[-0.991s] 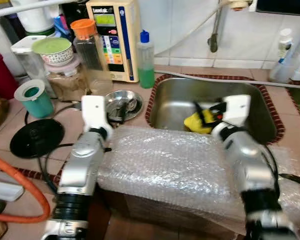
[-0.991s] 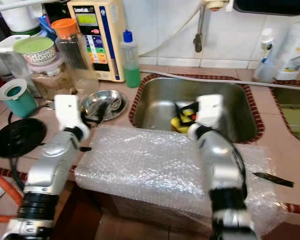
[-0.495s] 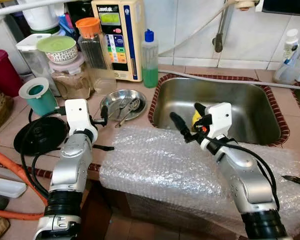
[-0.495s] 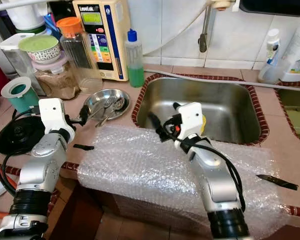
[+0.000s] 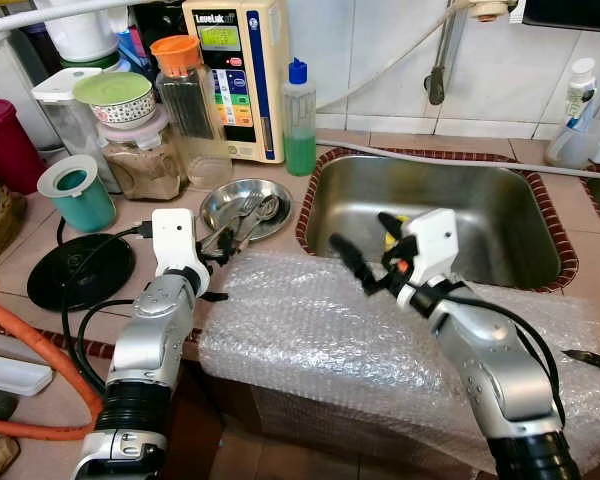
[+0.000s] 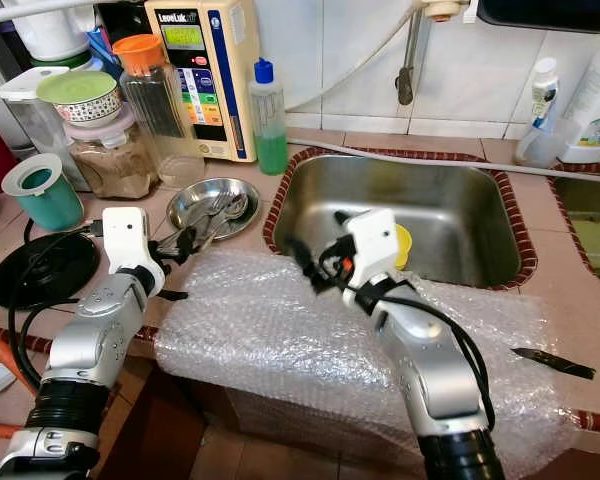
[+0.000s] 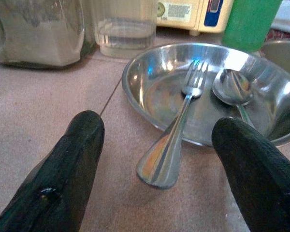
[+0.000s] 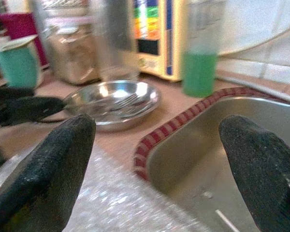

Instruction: Kitchen organization

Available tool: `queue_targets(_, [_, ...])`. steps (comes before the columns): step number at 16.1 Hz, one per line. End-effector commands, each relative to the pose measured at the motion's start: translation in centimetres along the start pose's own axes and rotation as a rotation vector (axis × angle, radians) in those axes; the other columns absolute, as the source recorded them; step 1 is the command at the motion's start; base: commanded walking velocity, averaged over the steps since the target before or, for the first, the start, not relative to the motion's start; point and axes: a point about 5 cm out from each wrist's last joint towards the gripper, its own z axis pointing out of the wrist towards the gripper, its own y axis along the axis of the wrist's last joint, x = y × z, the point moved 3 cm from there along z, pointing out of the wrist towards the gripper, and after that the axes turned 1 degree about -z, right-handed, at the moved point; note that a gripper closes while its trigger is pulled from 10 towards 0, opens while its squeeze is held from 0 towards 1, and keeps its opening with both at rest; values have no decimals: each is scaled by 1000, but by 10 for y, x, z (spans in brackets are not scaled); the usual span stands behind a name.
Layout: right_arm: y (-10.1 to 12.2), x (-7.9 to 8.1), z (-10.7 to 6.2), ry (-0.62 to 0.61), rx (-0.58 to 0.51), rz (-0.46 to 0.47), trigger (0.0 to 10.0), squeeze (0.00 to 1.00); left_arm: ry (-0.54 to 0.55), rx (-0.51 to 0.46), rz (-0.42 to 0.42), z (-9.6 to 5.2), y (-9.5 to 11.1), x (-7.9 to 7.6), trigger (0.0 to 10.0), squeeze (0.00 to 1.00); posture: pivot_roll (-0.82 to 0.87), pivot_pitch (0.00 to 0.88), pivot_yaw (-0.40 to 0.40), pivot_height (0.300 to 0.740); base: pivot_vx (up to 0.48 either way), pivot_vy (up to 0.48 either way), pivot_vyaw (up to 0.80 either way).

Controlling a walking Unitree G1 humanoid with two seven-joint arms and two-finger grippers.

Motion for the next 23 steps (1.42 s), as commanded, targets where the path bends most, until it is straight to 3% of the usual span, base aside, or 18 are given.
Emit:
queue_targets(1, [4, 8, -1, 48, -5, -5, 10000, 886, 16, 30, -6, -1, -5, 8, 0, 0, 41, 0, 103, 740, 0, 0, 0])
queue_targets(6, [1, 16, -6, 113, 18, 19, 10000, 796, 18, 22, -12, 1, -2, 7, 0, 0, 31, 0, 111, 740, 0, 0, 0])
queue_targets(9, [2, 15, -8, 112, 28, 20, 10000, 667, 15, 24, -23, 2, -1, 8, 0, 0, 28, 0, 114, 740, 0, 0, 0])
queue_targets(15, [-1, 16, -8, 117, 41, 25, 10000, 522, 15, 42, -83, 4, 0, 11, 0, 0, 31, 0, 120, 740, 0, 0, 0])
queue_targets(20, [0, 13, -7, 119, 46, 13, 10000, 404, 20, 52, -232, 5, 0, 12, 0, 0, 40, 0, 112, 740, 0, 0, 0])
queue_targets(21, [0, 11, -7, 109, 44, 14, 10000, 353, 25, 39, -292, 6, 3, 13, 0, 0, 41, 0, 111, 740, 0, 0, 0])
queue_targets(23, [0, 11, -6, 110, 44, 11, 10000, 310, 28, 27, -315, 6, 6, 14, 0, 0, 41, 0, 111, 740, 0, 0, 0])
